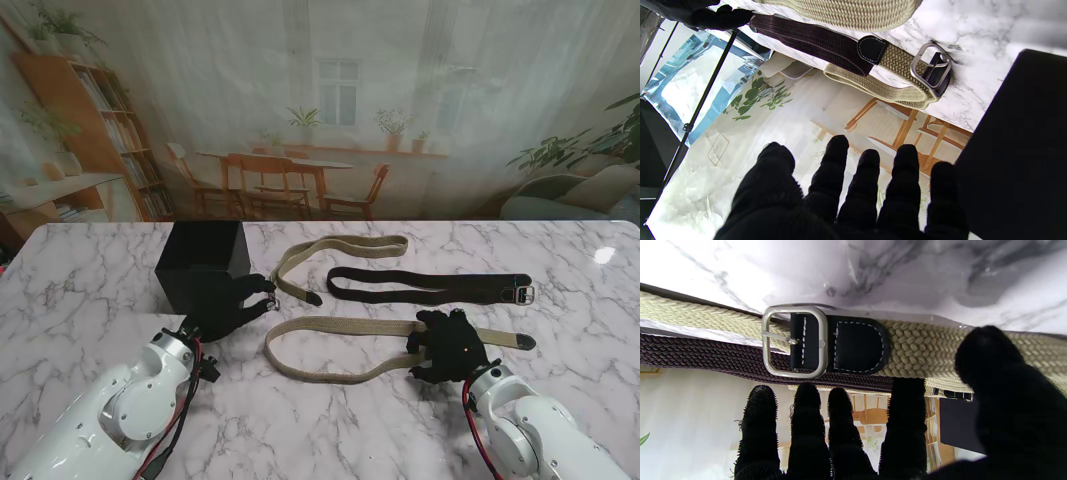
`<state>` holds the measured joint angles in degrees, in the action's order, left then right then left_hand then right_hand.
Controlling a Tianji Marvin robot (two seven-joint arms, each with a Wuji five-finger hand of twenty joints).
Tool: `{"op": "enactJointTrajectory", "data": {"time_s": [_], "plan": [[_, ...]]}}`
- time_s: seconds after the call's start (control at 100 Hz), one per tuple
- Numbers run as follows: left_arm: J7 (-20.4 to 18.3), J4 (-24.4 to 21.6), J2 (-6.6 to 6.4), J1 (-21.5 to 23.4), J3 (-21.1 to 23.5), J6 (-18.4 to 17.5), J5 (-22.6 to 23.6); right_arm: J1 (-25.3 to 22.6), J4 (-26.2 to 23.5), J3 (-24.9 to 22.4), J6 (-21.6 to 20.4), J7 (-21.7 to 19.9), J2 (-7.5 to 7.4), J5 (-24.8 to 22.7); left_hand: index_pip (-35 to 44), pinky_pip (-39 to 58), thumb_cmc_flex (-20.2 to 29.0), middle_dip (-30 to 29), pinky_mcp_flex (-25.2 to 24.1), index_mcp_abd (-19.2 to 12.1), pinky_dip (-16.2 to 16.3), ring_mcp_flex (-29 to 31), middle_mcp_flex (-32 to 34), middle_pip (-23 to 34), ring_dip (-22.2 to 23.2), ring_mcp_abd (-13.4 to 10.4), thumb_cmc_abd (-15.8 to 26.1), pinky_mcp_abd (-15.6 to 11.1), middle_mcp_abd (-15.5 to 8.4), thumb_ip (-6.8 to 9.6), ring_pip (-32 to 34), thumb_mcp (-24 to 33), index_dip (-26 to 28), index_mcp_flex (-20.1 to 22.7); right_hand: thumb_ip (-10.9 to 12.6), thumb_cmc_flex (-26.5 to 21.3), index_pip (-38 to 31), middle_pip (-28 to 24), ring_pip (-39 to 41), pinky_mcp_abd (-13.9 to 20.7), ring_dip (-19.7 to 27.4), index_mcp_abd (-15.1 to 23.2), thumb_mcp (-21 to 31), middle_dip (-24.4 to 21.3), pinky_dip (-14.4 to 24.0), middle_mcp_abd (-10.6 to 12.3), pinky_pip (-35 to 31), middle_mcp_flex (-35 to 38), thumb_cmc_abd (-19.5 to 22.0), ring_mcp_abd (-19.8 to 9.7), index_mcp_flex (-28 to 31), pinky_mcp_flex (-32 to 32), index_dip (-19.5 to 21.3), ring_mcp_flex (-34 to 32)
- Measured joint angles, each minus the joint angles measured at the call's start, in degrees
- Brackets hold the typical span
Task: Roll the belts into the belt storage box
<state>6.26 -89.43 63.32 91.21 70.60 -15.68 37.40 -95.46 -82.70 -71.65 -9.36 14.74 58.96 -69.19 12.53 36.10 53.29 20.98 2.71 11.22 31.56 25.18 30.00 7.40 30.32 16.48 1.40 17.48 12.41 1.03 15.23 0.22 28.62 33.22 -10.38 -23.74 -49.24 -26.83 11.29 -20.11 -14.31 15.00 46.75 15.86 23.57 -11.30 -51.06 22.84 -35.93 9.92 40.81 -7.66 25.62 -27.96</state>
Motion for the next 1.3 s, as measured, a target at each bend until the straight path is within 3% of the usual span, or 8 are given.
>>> {"op": "enactJointTrajectory", "data": {"time_s": [0.14,0.28,0.57,0.7,0.81,0.93,1.07,1.3], "plan": [[-0.20,-0.21,-0.13,0.06,-0.40,-0.02,0.08,0.07,0.48,0.58,0.53,0.63,-0.18,-0.79,0.00,0.00,0.00,0.00,0.00,0.00,0.00,0.00,0.00,0.00,0.00,0.00,0.00,0.00,0.00,0.00,0.00,0.00,0.00,0.00,-1.17,-2.26,-8.22,-1.55,0.10,0.05,0.00,5.06,4.17,2.10,-0.87,1.22,-1.03,5.86,-1.37,-0.04,3.86,-0.76,-3.33,-1.41],[-1.15,-0.42,-0.29,-0.02,-1.10,0.03,-0.04,0.42,2.40,0.97,0.52,5.19,-0.21,-1.43,0.00,0.00,0.00,0.00,0.00,0.00,0.00,0.00,0.00,0.00,0.00,0.00,0.00,0.00,0.00,0.00,0.00,0.00,0.00,0.00,-2.50,-2.30,-9.70,-2.33,0.25,0.08,0.01,5.26,5.00,3.00,-1.39,2.86,-1.48,10.72,-1.78,-0.26,7.58,-0.88,-6.21,-3.60],[-2.75,-2.73,-0.77,0.12,-2.70,-0.50,0.51,-2.19,1.77,-4.39,-3.18,5.87,0.17,-1.41,0.36,0.00,0.00,1.60,1.12,0.05,0.00,0.84,2.26,2.61,0.80,0.00,0.00,0.00,0.01,0.00,0.26,0.00,0.00,1.24,-2.90,-2.79,-11.10,-4.31,2.85,0.11,-1.04,1.40,7.57,6.62,-1.92,5.62,-2.56,17.98,-2.08,-1.43,9.81,-1.56,-5.53,-8.42],[-8.14,-3.97,-1.07,-0.43,-3.76,-1.07,-4.47,-4.37,0.43,-6.51,-3.18,5.79,0.16,-1.49,-0.47,3.13,0.00,3.00,3.16,0.26,-0.04,2.85,2.83,3.36,2.51,-0.40,-0.17,-2.32,0.01,0.00,1.71,0.00,-0.76,0.10,-2.90,-2.81,-11.27,-4.67,4.11,0.11,-2.74,0.00,8.77,8.00,-2.34,6.35,-2.65,20.15,-2.08,-1.94,9.81,-1.58,-3.46,-9.26],[-10.34,-3.81,-1.64,-2.34,-5.41,-4.79,-4.02,-5.70,-0.17,-7.52,-3.13,6.38,0.17,-1.33,-6.06,3.26,-5.41,-7.04,4.31,-2.03,-3.08,2.64,-6.72,-3.36,-4.80,-4.73,-4.95,-6.57,-1.59,0.00,-2.10,0.00,-6.45,-7.39,-2.90,-2.81,-11.80,-5.08,4.20,0.11,-3.43,-0.73,9.54,8.56,-2.51,6.54,-2.69,20.24,-2.08,-2.05,9.81,-1.58,-2.56,-9.93],[-14.98,-2.78,-2.46,-5.88,-7.42,-8.55,-3.38,-6.41,-0.42,-8.19,-3.13,7.02,0.31,-1.02,-9.19,-0.83,-12.07,-14.21,2.33,-6.01,-7.69,-3.44,-16.46,-7.44,-10.77,-8.09,-11.15,-11.14,-4.42,0.00,-6.47,0.08,-10.63,-12.81,-2.90,-2.81,-11.80,-5.19,4.22,0.11,-3.52,-0.74,9.56,9.09,-2.55,7.01,-2.76,20.85,-2.08,-2.13,9.81,-1.58,-2.23,-10.61],[-21.07,-1.69,-3.58,-9.74,-10.15,-8.63,-7.03,-7.60,-1.91,-9.87,-3.71,6.50,0.64,-0.24,-10.44,-2.82,-14.19,-17.80,1.88,-6.53,-9.57,-5.22,-18.57,-8.19,-12.49,-8.70,-18.21,-13.69,-4.34,0.00,-7.00,0.04,-12.50,-14.95,-2.90,-2.81,-11.80,-5.19,4.23,0.11,-3.75,-0.76,9.62,9.20,-2.59,7.01,-2.77,20.85,-2.08,-2.13,9.81,-1.58,-1.73,-10.74],[-22.25,2.67,-4.20,-15.54,-15.98,-8.39,-6.07,-10.31,-5.91,-13.09,-6.88,6.12,1.55,3.77,-10.65,-3.55,-14.19,-18.42,1.38,-6.64,-10.99,-6.02,-19.31,-8.17,-12.78,-9.15,-20.76,-14.52,-4.46,-1.11,-7.03,0.01,-13.43,-14.95,-2.90,-2.81,-12.45,-5.69,5.52,0.09,-4.83,-3.68,12.43,10.58,-2.61,7.01,-2.81,23.05,-2.24,-2.48,10.32,-1.58,0.45,-11.43]]}}
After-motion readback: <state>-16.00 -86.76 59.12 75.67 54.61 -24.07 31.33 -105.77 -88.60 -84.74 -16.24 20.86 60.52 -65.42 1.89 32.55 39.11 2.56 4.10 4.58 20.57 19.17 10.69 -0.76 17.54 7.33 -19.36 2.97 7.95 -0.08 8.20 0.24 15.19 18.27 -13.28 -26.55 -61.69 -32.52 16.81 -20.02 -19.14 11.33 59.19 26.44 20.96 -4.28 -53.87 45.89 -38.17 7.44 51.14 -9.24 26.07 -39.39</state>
